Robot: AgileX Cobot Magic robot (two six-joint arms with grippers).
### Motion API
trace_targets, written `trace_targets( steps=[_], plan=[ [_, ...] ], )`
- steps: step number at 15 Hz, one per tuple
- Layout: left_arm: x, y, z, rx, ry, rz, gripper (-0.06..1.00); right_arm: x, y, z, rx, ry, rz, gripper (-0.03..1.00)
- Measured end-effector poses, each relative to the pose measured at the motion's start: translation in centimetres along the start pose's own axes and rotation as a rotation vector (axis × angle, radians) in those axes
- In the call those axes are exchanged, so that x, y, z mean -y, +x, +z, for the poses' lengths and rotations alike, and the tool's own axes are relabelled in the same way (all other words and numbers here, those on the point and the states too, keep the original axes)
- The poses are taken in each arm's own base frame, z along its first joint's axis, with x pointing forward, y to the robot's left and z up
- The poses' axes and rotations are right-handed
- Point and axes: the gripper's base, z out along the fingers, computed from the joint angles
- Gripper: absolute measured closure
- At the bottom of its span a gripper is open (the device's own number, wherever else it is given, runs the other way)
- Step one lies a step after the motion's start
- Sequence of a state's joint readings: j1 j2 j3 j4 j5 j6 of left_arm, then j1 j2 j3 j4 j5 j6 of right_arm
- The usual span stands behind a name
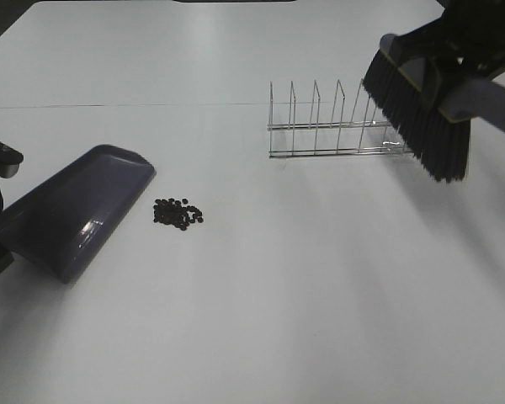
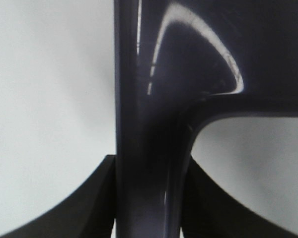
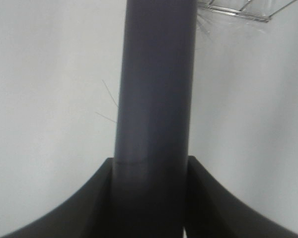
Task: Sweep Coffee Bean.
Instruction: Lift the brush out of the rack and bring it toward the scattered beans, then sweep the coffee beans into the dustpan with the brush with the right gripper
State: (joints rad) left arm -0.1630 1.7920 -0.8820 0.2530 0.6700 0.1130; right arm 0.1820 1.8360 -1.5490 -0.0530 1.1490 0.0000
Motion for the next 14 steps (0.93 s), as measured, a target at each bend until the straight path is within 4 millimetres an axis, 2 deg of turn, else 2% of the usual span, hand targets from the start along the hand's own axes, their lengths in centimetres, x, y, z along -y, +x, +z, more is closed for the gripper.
trace_targets(
  steps=[2,4,5,8,10,14],
  plan=[
    [0.1,-0.9,1.0,-0.039,0.006,-0.003,0.62,-2.4,1.1,2.2,-0.035,0.025,-0.046,0.65],
    [0.6,-2.0,1.4,-0.043,0.003,0.009,0.62,-3.8,1.2,2.9,-0.046,0.049,-0.080,0.65],
    [1.5,-2.9,1.8,-0.066,0.005,0.034,0.62,-5.4,1.2,3.9,-0.058,0.083,-0.122,0.65],
    [2.4,-3.2,2.2,-0.087,0.009,0.053,0.62,-8.0,1.2,6.1,-0.093,0.136,-0.180,0.65],
    [2.5,-3.2,2.2,-0.089,0.010,0.049,0.62,-9.6,0.8,7.3,-0.106,0.161,-0.227,0.65],
    [2.5,-3.2,2.2,-0.090,0.012,0.047,0.62,-14.7,-1.2,9.7,-0.122,0.177,-0.311,0.65]
  ],
)
